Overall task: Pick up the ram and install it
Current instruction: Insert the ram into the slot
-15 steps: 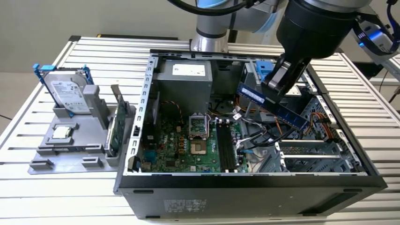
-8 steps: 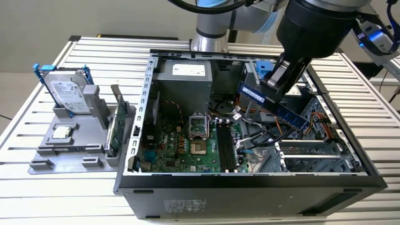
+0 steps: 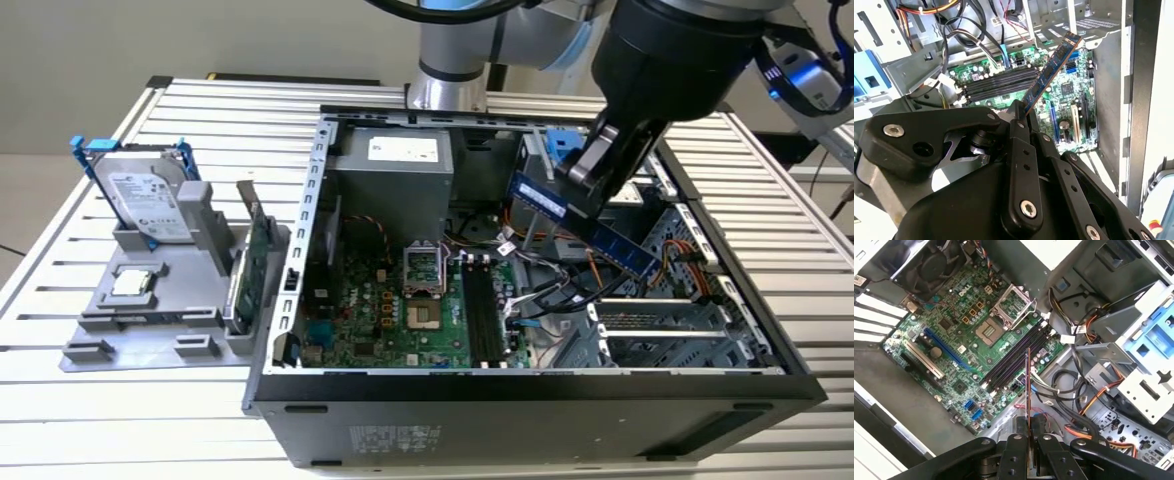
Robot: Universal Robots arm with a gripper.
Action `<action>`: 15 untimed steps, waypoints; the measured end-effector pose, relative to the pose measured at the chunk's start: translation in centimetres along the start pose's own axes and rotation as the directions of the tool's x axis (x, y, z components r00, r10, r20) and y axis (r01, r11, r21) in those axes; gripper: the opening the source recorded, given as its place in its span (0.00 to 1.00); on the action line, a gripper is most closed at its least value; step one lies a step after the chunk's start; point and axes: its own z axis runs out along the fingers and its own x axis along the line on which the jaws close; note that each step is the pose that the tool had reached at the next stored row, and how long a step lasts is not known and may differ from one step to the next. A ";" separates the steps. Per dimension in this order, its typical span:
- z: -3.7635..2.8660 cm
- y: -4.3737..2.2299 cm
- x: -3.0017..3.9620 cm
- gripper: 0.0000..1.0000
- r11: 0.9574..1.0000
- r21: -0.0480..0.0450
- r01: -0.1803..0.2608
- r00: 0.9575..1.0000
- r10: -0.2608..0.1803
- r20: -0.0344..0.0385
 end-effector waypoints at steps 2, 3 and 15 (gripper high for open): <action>-0.02 0.00 0.00 0.00 1.000 0.000 -0.008 1.000 0.008 0.000; -0.04 0.00 0.00 0.00 1.000 0.000 -0.012 1.000 0.012 0.000; -0.18 0.01 0.00 0.00 0.997 0.001 -0.075 0.997 0.075 0.002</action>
